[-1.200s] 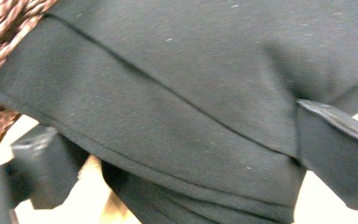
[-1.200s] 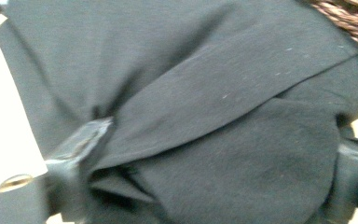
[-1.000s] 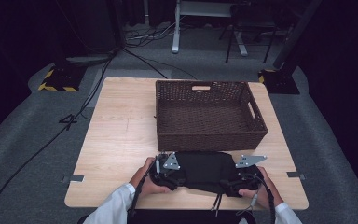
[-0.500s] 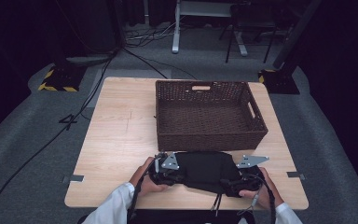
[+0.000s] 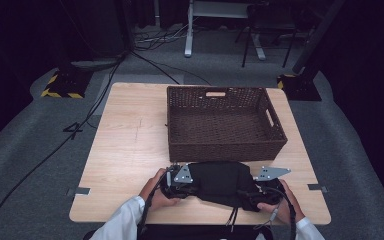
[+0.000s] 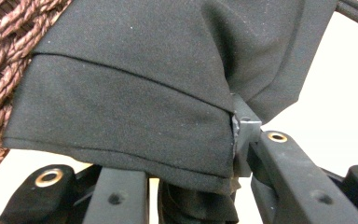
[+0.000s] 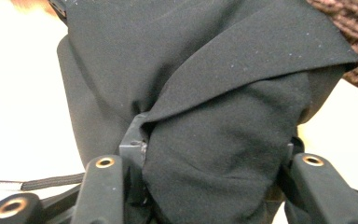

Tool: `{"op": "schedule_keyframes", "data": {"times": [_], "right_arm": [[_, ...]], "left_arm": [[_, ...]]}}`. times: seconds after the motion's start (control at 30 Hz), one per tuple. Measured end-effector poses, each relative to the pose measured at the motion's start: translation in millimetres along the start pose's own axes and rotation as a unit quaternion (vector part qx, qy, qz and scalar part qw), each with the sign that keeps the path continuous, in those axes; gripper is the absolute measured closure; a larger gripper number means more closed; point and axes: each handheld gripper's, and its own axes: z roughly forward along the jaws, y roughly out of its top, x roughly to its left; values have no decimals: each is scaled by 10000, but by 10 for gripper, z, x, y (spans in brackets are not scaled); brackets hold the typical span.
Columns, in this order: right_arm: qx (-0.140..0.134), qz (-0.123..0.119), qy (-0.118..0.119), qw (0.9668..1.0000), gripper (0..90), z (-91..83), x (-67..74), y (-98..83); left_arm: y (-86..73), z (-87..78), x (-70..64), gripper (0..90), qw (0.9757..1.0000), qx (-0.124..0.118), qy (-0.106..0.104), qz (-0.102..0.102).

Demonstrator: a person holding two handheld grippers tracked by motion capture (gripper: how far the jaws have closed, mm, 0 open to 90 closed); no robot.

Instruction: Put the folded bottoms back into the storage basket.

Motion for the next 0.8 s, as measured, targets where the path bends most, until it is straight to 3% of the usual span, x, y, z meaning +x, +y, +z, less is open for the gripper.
{"op": "schedule_keyframes", "data": {"times": [0.5,0.7,0.8], "right_arm": [[-240,-70,-133,9996,594,-95,31,-31],[-280,-92,-201,9994,602,-137,45,-26],[-320,-139,-245,9991,608,-174,56,-15]], "left_arm": [[41,-57,-65,731,9995,-228,119,165],[93,-69,-73,733,9992,-206,163,315],[137,-116,-85,734,9985,-321,221,391]]}}
